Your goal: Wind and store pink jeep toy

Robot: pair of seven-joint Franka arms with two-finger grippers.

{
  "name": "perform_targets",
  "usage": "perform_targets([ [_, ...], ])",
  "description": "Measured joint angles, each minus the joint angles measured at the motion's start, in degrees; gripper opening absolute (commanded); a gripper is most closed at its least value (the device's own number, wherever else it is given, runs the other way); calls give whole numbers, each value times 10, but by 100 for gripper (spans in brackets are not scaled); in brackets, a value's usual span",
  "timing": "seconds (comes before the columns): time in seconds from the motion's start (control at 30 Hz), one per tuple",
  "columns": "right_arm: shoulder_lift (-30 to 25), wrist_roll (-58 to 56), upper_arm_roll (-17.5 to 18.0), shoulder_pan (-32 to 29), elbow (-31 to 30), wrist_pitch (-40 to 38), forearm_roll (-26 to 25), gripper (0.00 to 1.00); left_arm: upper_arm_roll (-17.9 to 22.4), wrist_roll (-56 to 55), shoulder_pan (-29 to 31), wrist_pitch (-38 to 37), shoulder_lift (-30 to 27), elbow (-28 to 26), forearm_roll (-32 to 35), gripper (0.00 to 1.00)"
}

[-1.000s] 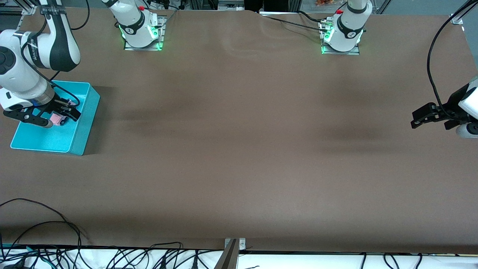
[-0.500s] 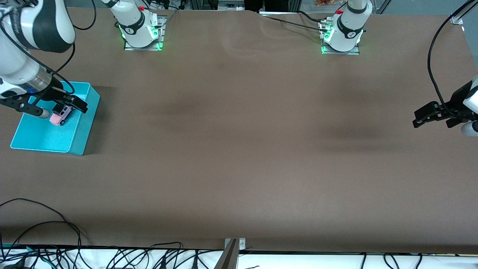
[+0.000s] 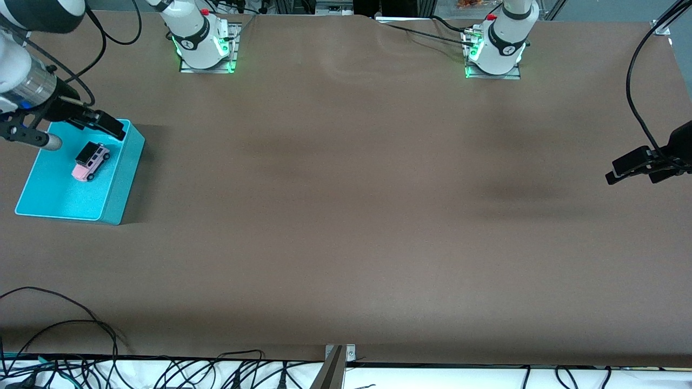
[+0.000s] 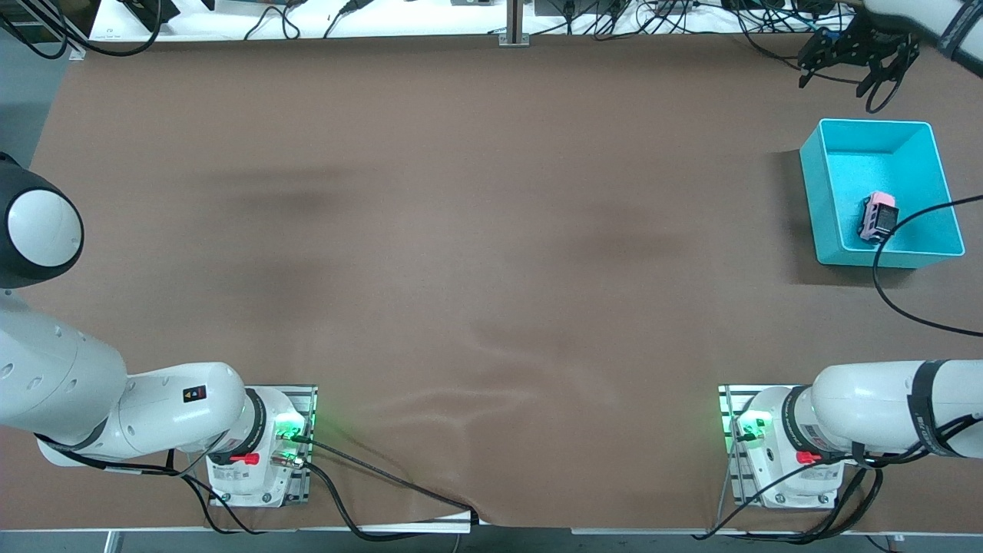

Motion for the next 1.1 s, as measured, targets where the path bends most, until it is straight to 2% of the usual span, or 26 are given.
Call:
perform_targets([
  [0.13, -12, -1, 4, 14, 17, -35, 0, 100, 41, 0, -43, -1, -2, 0, 0, 100],
  [0.4, -32, -77, 2, 18, 54, -121, 1, 100, 91, 0, -93, -2, -12, -10, 0, 100],
  [0.7, -35, -127, -17, 17, 67, -129, 1, 100, 97, 0, -98, -2, -16, -14, -1, 100],
  [0.97, -35, -181, -72, 14, 100, -135, 13, 100, 97, 0, -98, -2, -16, -14, -1, 100],
  [1.1, -34, -188, -83, 5, 101, -134, 18, 100, 99, 0, -98, -2, -18, -14, -1, 100],
])
